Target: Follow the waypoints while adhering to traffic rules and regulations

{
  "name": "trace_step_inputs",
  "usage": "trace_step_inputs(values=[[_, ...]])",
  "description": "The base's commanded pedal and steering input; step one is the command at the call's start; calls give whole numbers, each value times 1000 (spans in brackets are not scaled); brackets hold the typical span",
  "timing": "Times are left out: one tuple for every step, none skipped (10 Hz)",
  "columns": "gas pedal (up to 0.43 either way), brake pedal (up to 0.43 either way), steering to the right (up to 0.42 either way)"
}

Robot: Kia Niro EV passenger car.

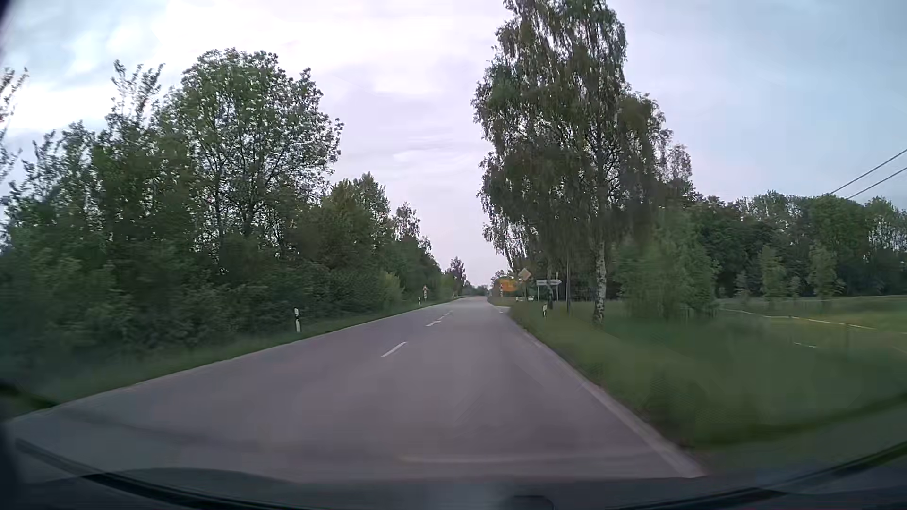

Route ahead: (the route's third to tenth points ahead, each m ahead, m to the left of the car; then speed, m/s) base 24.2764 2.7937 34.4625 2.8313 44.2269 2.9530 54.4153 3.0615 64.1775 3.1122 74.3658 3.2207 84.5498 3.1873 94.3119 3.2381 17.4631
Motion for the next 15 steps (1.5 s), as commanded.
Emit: trace_step_inputs(values=[[138, 0, 0], [138, 0, 0], [138, 0, 0], [138, 0, 0], [138, 0, 0], [138, 0, 0], [138, 0, 0], [150, 0, 0], [150, 0, 0], [150, 0, 0], [150, 0, 0], [150, 0, 0], [138, 0, 0], [118, 0, 0], [87, 0, 0]])
